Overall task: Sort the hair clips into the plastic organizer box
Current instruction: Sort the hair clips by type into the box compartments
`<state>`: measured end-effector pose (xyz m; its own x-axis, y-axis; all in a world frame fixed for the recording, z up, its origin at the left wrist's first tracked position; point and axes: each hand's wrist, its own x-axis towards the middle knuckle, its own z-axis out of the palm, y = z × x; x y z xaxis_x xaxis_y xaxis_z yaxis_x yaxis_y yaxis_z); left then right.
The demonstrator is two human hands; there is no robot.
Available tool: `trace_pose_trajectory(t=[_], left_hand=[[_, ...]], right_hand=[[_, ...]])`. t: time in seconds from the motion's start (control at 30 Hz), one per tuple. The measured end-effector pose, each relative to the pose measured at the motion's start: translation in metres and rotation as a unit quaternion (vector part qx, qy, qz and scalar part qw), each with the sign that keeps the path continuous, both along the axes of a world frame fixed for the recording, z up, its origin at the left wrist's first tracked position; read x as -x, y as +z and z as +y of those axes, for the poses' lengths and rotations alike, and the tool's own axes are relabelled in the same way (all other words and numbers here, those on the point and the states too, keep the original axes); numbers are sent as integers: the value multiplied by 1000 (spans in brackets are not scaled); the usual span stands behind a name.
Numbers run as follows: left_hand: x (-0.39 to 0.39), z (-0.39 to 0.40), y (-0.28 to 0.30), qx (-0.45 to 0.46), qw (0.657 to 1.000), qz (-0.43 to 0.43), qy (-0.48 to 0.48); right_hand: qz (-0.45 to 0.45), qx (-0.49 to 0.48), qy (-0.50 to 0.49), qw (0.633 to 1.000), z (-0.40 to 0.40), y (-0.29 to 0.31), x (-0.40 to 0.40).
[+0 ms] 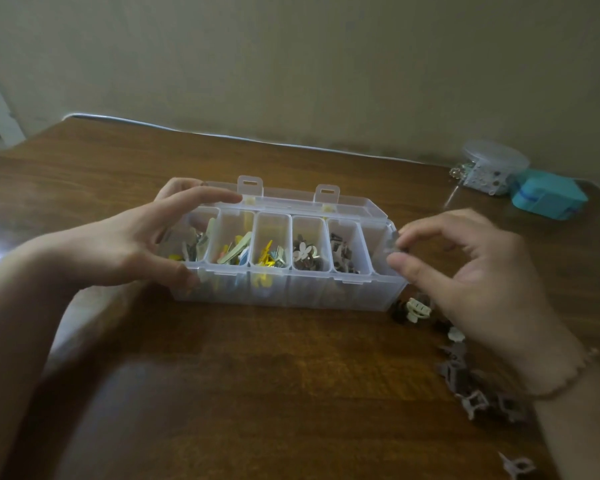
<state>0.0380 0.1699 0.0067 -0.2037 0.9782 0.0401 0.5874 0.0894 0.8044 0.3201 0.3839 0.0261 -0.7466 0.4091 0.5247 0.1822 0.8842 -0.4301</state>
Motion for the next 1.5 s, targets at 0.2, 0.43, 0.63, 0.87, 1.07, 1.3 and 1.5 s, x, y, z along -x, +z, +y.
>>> trace_pose_trajectory(t=[0.2,0.43,0.63,0.87,1.07,1.3,1.5], left_hand=[[1,0,-1,1,1000,5,-1],[2,0,-2,-2,1000,11,4],[1,1,-1,-5,1000,23,2],[0,0,0,5,1000,17,4],[0,0,-1,5,1000,10,4],[0,0,0,6,1000,15,5],[0,0,-1,2,1000,7,3]], right_hand=[[-19,-27,38,999,9,9,-8],[-325,9,20,945,41,14,-26],[-377,-7,40,925,41,-2,-13],[-167,124,101,973,46,23,-32],[91,161,21,983,12,1,-2],[-55,25,22,998,11,-6,4],[-249,58,19,967,37,18,-26]])
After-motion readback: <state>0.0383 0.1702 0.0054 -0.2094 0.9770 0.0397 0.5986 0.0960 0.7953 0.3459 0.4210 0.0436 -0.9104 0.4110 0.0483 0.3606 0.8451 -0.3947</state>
